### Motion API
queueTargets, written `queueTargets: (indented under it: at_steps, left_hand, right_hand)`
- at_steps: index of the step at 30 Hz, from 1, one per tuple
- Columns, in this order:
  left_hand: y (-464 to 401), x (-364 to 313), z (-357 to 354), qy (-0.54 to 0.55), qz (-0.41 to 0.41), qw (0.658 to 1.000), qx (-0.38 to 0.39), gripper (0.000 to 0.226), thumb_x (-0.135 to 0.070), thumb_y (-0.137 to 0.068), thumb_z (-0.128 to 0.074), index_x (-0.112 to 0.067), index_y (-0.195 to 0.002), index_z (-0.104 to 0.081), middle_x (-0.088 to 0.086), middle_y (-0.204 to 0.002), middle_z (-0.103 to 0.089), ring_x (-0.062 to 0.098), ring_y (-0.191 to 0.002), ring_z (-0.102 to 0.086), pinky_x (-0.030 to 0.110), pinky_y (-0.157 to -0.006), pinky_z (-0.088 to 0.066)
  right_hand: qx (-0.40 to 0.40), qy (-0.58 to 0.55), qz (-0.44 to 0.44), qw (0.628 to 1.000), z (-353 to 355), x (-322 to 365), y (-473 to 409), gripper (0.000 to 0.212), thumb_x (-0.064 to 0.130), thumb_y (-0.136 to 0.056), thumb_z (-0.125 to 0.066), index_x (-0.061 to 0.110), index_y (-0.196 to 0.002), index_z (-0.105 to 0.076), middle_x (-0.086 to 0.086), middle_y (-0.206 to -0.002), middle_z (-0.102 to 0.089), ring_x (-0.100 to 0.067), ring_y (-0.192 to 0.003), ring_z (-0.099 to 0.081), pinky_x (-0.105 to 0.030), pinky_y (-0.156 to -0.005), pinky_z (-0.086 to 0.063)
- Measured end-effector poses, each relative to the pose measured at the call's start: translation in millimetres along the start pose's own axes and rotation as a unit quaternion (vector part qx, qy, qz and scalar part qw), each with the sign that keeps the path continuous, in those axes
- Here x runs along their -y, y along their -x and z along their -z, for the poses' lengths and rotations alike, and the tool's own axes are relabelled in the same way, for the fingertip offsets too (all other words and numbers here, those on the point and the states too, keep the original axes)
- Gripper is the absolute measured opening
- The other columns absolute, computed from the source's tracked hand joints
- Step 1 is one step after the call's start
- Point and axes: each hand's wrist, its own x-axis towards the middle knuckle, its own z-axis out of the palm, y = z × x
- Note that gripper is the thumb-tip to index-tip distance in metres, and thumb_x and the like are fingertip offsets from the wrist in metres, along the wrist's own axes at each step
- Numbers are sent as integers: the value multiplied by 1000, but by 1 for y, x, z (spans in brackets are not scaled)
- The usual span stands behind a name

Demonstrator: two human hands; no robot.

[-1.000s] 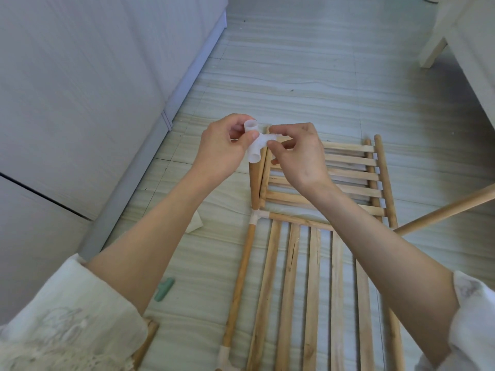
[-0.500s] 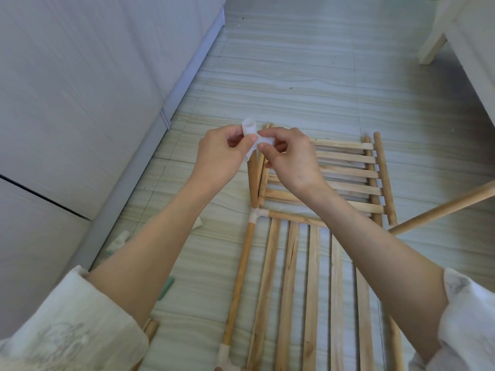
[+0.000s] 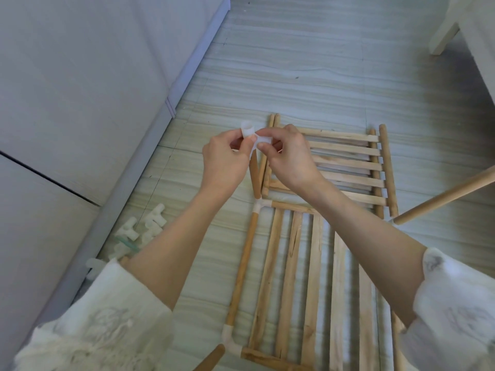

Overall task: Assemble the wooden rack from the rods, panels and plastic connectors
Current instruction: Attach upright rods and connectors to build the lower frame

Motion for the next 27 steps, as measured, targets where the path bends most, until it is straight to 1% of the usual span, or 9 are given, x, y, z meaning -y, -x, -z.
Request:
queueTargets:
  at_steps: [3, 7, 10, 13, 16, 18, 21, 24, 27]
  left_hand:
    - [1, 1, 2, 3, 5, 1000, 8, 17, -25, -89, -61, -14, -94, -73, 4, -81, -71, 16, -81, -65, 31, -78, -49]
    - [2, 0, 4, 70, 26, 995, 67, 15, -22, -90, -61, -16, -99, -70, 0, -83, -69, 1, -72, -62, 22, -71, -51]
    - [7, 0, 7, 131, 56, 983, 114, 15, -20, -92, -58, -17, -105, -65, -10, -84, -64, -9, -67, -59, 20, -69, -53]
    - [8, 14, 14, 156, 86, 978, 109, 13, -19, -93, -57, -19, -104, -63, -5, -92, -65, -1, -77, -60, 19, -70, -52]
    - [13, 58, 23, 86, 139, 983, 85, 16, -13, -94, -53, -19, -105, -62, 1, -99, -63, 14, -89, -59, 29, -81, -51]
    - [20, 101, 30, -47, 174, 977, 111, 25, -9, -95, -48, -13, -117, -60, 7, -114, -62, 19, -101, -57, 32, -92, -45]
    - [32, 160, 38, -223, 193, 938, 179, 47, -2, -93, -46, -8, -139, -40, 15, -139, -44, 28, -126, -43, 32, -103, -33]
    - [32, 187, 36, -275, 181, 925, 190, 65, -1, -91, -50, -11, -148, -20, 15, -150, -24, 30, -135, -28, 34, -109, -24]
    - [22, 195, 22, -264, 169, 931, 186, 71, -9, -90, -57, -13, -149, -16, 17, -149, -23, 33, -133, -31, 36, -108, -26]
  right_hand:
    - [4, 1, -9, 1000, -1, 2, 1, 26, 17, -92, -57, 15, -117, -64, -4, -99, -49, -12, -89, -49, -20, -83, -37]
    - [-23, -109, -50, 993, 0, 2, 10, 25, 11, -90, -59, 8, -115, -64, 0, -97, -63, -16, -87, -60, -37, -81, -53]
    - [-76, -282, -129, 948, -1, -3, 27, 32, 9, -93, -54, 8, -125, -55, -5, -100, -63, -21, -93, -64, -26, -75, -57]
    - [-109, -350, -170, 915, -5, -19, 40, 36, 19, -96, -51, 14, -132, -48, -3, -105, -64, -17, -97, -65, -27, -80, -55]
    - [-46, -211, -198, 956, -20, -50, 56, 30, 28, -98, -44, 16, -125, -53, -4, -113, -62, -18, -105, -60, -30, -85, -50]
    - [113, -17, -198, 974, -34, -81, 73, 36, 30, -99, -41, 13, -130, -51, -9, -129, -56, -23, -120, -51, -29, -94, -40]
    - [332, 210, -160, 906, -58, -127, 106, 54, 30, -100, -39, 16, -149, -20, -9, -156, -17, -27, -143, -16, -38, -114, -22]
    - [381, 331, -107, 857, -69, -152, 133, 64, 36, -99, -38, 27, -150, -1, -4, -158, 11, -28, -144, 14, -51, -116, -10]
    - [401, 377, -66, 833, -67, -159, 147, 70, 41, -99, -35, 28, -149, 11, -4, -156, 20, -31, -141, 23, -51, -116, 0]
